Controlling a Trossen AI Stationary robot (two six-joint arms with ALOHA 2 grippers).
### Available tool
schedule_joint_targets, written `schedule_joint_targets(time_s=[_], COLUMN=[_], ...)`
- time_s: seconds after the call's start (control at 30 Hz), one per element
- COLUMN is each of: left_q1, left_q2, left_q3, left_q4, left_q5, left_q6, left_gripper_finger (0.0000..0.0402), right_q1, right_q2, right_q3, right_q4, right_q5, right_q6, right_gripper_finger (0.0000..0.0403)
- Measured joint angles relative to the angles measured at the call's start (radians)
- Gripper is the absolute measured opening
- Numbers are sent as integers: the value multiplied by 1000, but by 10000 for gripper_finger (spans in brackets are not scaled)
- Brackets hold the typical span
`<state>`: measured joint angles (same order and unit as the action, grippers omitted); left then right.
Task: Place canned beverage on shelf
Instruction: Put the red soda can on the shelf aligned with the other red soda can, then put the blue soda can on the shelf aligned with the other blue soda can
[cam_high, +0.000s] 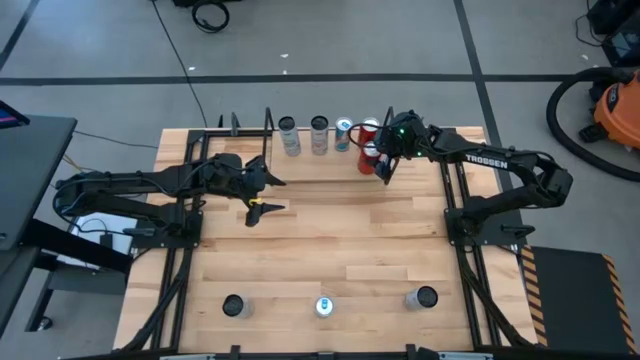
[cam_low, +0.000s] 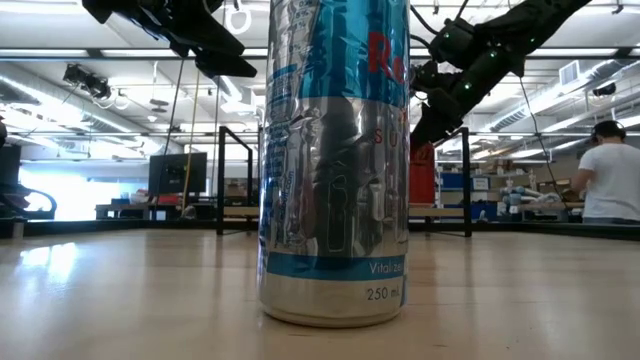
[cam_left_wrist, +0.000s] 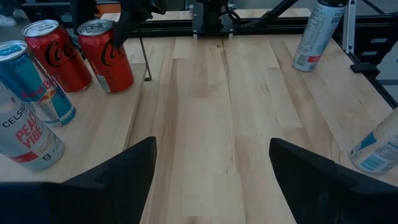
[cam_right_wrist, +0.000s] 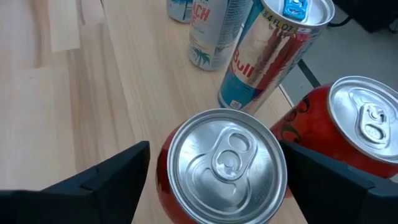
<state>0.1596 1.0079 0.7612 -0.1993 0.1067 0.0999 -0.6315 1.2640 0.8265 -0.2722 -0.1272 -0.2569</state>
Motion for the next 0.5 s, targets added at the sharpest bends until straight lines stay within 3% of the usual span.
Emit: schedule_joint_targets(time_s=[0.5], left_q1=[0], left_q2=[0], left_q3=[0], left_q4=[0], left_q5=[0], left_q6=[0], left_gripper_finger=[314], right_q1=[-1], right_q2=[-80], right_q3=[-4], right_q4=[93], right_q5=[3], right_q6=[-1], right_gripper_finger=[361])
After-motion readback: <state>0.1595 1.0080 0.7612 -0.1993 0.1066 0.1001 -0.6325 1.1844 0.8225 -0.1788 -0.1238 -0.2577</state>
